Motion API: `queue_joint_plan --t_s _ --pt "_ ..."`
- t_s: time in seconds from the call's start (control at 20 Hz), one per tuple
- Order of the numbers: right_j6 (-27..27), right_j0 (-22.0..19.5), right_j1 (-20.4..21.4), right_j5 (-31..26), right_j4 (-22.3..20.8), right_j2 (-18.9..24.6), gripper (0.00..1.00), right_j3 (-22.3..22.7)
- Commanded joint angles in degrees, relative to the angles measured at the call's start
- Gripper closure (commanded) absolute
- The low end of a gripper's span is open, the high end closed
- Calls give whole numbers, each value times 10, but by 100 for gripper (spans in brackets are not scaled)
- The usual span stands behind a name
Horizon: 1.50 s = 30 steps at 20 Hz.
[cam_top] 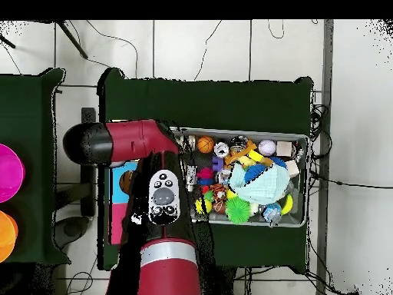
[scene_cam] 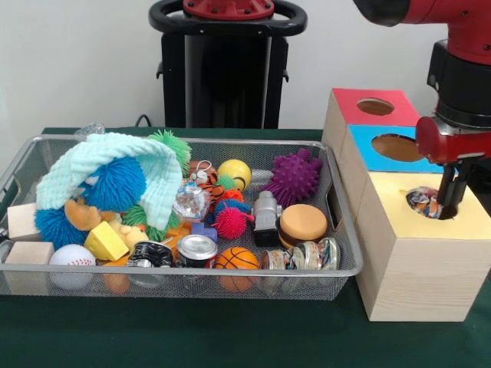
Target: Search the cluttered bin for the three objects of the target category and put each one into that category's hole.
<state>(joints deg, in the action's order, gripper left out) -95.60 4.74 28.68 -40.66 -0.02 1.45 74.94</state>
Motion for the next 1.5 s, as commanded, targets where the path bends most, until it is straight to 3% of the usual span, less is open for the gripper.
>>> queue_joint_plan --t_s 0.05,0.85,1.5 --pt "-98 -7 -24 21 -7 -4 100 17" --pt "-71 -21 -46 47 -28 -11 100 20" --pt "-54 -32 -80 112 -55 -6 100 42"
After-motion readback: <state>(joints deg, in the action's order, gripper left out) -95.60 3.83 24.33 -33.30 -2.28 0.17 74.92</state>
